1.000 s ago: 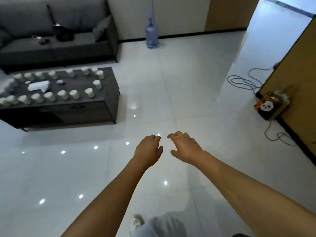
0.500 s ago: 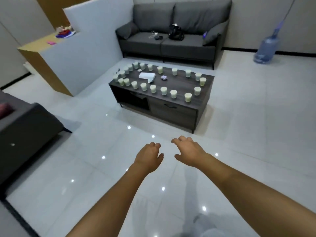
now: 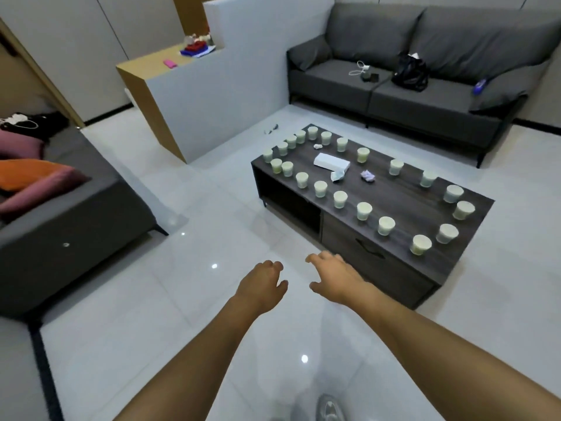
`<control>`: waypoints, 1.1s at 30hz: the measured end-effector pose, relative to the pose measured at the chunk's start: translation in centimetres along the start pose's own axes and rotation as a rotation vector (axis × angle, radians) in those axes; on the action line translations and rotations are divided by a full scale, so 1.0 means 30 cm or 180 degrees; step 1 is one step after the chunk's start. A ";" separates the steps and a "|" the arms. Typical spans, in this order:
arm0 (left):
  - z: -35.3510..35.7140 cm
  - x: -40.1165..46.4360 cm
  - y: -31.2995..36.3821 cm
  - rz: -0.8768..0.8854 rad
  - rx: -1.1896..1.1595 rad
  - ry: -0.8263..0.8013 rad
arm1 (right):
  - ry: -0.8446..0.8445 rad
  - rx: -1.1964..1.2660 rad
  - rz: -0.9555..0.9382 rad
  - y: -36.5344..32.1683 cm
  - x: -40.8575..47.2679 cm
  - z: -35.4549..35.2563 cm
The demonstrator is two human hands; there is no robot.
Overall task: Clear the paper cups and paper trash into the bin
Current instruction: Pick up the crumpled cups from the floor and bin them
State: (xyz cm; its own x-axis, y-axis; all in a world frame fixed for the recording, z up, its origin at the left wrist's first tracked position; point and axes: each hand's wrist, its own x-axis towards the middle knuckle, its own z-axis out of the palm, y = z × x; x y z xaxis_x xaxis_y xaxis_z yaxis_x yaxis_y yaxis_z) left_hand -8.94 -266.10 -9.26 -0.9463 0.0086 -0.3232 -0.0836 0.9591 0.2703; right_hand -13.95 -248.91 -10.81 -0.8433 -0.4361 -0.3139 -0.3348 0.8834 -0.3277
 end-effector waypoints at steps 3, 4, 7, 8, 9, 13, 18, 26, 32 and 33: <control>-0.103 0.170 -0.099 -0.0131 -0.0167 0.0100 | -0.0106 -0.0097 -0.0145 -0.051 0.237 -0.066; -0.131 0.229 -0.143 -0.0183 -0.0191 0.0107 | -0.0143 -0.0136 -0.0214 -0.074 0.322 -0.080; -0.211 0.418 -0.295 -0.0330 -0.0266 0.0114 | -0.0241 -0.0242 -0.0371 -0.152 0.590 -0.115; -0.239 0.485 -0.351 -0.0363 -0.0282 0.0126 | -0.0247 -0.0277 -0.0409 -0.178 0.684 -0.126; -0.270 0.556 -0.411 -0.0387 -0.0299 0.0137 | -0.0241 -0.0295 -0.0432 -0.208 0.783 -0.139; -0.431 0.842 -0.656 -0.0453 -0.0342 0.0164 | -0.0251 -0.0289 -0.0444 -0.342 1.164 -0.224; -0.679 1.169 -0.902 -0.0463 -0.0369 0.0233 | -0.0217 -0.0157 -0.0423 -0.510 1.573 -0.363; -0.928 1.728 -1.199 -0.0379 -0.0326 0.0121 | -0.0274 -0.0056 -0.0296 -0.610 2.245 -0.507; -1.170 2.278 -1.378 -0.0351 -0.0269 0.0187 | -0.0188 0.0099 -0.0196 -0.606 2.831 -0.687; -1.216 2.364 -1.403 -0.0343 -0.0252 0.0211 | -0.0159 0.0134 -0.0164 -0.606 2.928 -0.725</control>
State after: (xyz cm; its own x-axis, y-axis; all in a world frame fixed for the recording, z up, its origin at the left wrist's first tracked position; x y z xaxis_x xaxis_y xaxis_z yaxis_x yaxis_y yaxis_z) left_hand -83.93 -316.18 -10.48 -0.9488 -0.1143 -0.2944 -0.2077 0.9281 0.3090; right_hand -91.10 -299.55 -13.04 -0.8031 -0.4898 -0.3393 -0.3586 0.8520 -0.3814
